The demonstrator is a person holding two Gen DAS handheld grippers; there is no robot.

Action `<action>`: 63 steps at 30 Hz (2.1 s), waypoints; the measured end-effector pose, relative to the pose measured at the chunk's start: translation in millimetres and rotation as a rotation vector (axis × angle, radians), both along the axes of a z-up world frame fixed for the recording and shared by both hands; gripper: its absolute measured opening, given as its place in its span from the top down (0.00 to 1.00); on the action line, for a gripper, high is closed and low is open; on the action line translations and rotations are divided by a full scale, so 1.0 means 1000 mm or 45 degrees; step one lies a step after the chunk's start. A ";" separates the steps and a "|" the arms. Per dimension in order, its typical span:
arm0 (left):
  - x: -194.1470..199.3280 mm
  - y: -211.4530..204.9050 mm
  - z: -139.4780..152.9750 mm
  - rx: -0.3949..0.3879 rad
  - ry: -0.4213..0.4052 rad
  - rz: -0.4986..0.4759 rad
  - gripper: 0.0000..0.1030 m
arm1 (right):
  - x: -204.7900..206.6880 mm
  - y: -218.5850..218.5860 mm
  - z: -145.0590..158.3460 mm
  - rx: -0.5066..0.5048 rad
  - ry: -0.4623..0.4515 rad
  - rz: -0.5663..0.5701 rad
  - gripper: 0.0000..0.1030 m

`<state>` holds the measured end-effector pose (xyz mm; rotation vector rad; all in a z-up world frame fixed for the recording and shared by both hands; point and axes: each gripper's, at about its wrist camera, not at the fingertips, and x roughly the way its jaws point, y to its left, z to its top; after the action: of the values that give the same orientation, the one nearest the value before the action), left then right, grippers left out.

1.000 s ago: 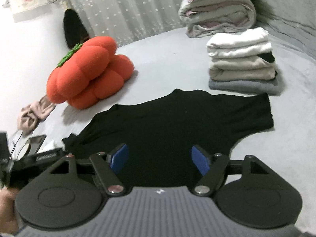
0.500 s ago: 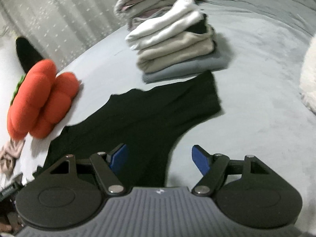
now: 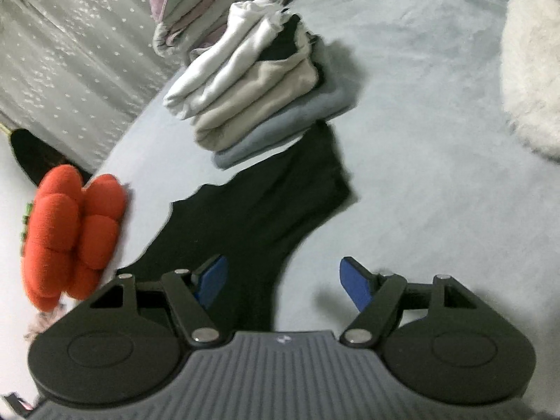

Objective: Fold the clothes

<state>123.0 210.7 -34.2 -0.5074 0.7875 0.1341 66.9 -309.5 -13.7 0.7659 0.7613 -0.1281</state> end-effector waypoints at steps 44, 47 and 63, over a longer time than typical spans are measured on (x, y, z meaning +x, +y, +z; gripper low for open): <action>-0.004 0.056 0.004 0.056 0.212 -0.550 0.85 | 0.188 0.248 -0.050 -0.038 -0.320 0.652 0.41; 0.001 0.059 0.014 0.049 0.174 -0.524 0.52 | 0.189 0.242 -0.052 0.000 -0.314 0.640 0.41; 0.045 0.068 -0.012 0.036 -0.029 -0.214 0.54 | 0.192 0.253 -0.055 -0.104 -0.359 0.637 0.41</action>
<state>168.1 279.0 -45.7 -0.4131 0.8013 -0.0163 259.3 -56.5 -68.2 0.4842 0.6529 0.3904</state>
